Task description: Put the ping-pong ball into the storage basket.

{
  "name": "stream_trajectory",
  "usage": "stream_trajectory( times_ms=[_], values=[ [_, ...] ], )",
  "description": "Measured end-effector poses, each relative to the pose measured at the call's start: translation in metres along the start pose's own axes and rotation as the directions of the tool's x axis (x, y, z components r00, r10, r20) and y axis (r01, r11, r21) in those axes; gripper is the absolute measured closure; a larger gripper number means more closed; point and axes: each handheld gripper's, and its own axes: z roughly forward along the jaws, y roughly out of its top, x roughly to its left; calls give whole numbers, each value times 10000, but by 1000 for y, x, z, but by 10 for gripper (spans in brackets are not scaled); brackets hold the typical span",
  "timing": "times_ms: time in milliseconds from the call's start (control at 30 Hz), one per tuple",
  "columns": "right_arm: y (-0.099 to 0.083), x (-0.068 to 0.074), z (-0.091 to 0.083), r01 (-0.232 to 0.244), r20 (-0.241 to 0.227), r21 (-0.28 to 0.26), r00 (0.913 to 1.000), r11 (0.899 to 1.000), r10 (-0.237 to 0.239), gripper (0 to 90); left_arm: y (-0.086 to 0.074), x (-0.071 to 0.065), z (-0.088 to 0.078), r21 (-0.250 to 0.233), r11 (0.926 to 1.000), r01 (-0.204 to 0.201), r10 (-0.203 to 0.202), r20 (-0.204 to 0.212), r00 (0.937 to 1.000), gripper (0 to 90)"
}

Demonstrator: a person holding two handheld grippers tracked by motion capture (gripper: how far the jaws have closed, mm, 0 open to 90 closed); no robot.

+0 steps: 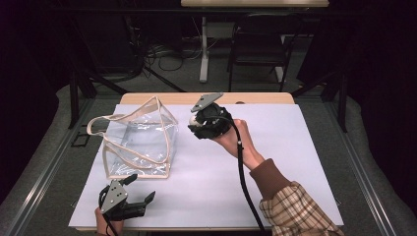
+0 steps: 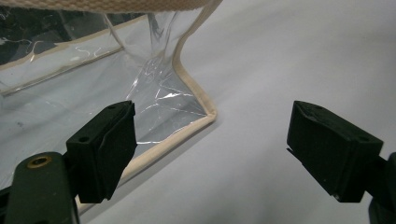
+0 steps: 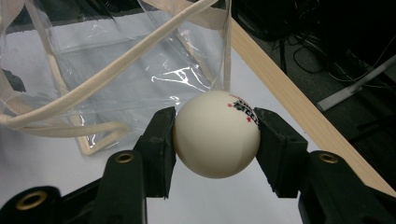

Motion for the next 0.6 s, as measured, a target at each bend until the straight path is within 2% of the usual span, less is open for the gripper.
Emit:
stream_trajectory(
  times_ms=[600],
  values=[
    [14, 1, 1, 135, -10, -36, 9999, 9999, -135, 510, 0, 0, 0, -13, 10000, -45, 45, 19, 10000, 160]
  ],
)
